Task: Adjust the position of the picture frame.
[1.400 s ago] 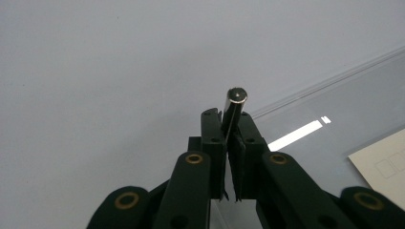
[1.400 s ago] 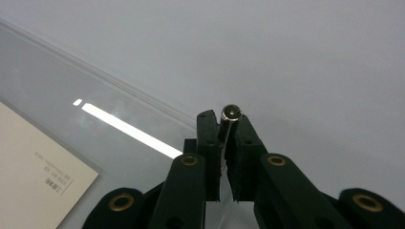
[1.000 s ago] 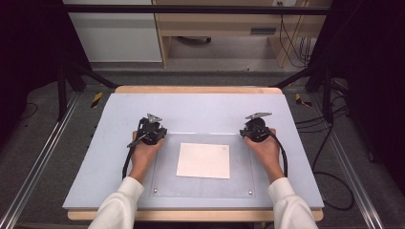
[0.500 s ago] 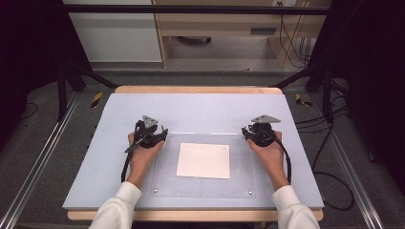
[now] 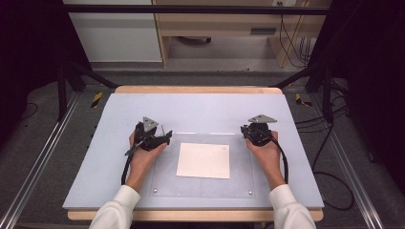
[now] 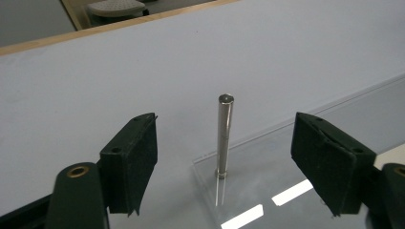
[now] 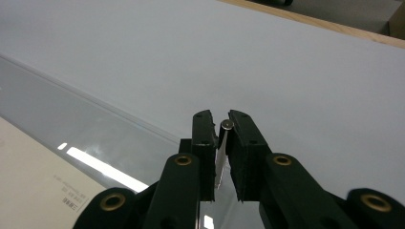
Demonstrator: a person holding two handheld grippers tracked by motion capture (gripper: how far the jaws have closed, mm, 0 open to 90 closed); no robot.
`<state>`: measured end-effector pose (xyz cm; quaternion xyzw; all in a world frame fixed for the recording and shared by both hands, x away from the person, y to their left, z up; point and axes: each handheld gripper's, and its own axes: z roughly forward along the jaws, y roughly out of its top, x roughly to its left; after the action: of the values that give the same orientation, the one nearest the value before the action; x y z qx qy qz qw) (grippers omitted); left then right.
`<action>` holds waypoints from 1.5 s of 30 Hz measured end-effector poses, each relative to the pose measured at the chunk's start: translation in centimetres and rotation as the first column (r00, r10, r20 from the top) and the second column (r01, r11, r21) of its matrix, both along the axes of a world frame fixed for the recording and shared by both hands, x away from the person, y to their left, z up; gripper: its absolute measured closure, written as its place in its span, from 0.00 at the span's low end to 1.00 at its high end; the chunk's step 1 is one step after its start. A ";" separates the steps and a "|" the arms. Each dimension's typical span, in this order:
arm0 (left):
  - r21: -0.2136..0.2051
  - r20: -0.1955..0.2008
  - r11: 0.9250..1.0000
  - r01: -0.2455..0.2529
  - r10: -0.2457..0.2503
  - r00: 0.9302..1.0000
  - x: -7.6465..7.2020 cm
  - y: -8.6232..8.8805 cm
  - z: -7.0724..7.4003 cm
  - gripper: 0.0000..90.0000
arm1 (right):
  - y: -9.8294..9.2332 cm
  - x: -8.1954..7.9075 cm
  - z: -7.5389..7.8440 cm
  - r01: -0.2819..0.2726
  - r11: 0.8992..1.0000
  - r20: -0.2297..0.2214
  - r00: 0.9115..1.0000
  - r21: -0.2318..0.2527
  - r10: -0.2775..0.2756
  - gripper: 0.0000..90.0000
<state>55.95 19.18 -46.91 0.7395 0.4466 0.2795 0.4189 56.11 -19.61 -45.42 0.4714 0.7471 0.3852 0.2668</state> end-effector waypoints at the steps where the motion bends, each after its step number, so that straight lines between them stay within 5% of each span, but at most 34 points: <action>1: 0.004 0.015 1.000 -0.003 0.003 1.000 -0.1 0.0 0.1 0.25 | 0.0 0.0 0.0 0.001 1.000 0.000 1.000 0.002 -0.001 0.92; 4: 0.015 0.031 1.000 0.008 -0.009 0.999 -0.1 -0.1 0.2 0.21 | 0.0 0.0 0.0 0.007 1.000 0.001 1.000 0.004 -0.007 0.94; 7: -0.018 0.017 1.000 0.006 -0.006 1.000 -0.1 0.1 0.2 0.21 | 0.0 0.0 0.0 0.010 1.000 -0.001 1.000 0.002 -0.010 0.95; 17: -0.034 0.025 0.999 -0.012 0.013 1.000 -0.2 0.1 0.2 0.69 | 0.0 0.0 0.1 0.017 1.000 -0.005 1.000 0.001 -0.017 0.95; 24: -0.031 0.027 0.999 -0.027 0.028 0.999 -0.2 -0.1 0.3 0.89 | 0.1 0.0 0.1 0.017 1.000 -0.004 1.000 -0.003 -0.017 0.95; 37: -0.019 0.011 0.999 -0.048 0.049 0.999 -0.2 -0.2 0.6 0.94 | 0.1 0.1 0.1 0.019 1.000 -0.003 1.000 -0.002 -0.019 0.95; 45: 0.012 -0.069 0.999 -0.041 0.042 0.997 0.6 -0.3 1.6 0.95 | 0.1 1.0 1.0 0.009 1.000 -0.101 0.995 -0.014 -0.011 0.95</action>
<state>56.56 18.84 -45.32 0.7416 0.4747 0.2645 0.3934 57.12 -19.51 -44.42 0.4921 0.7599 0.3544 0.2340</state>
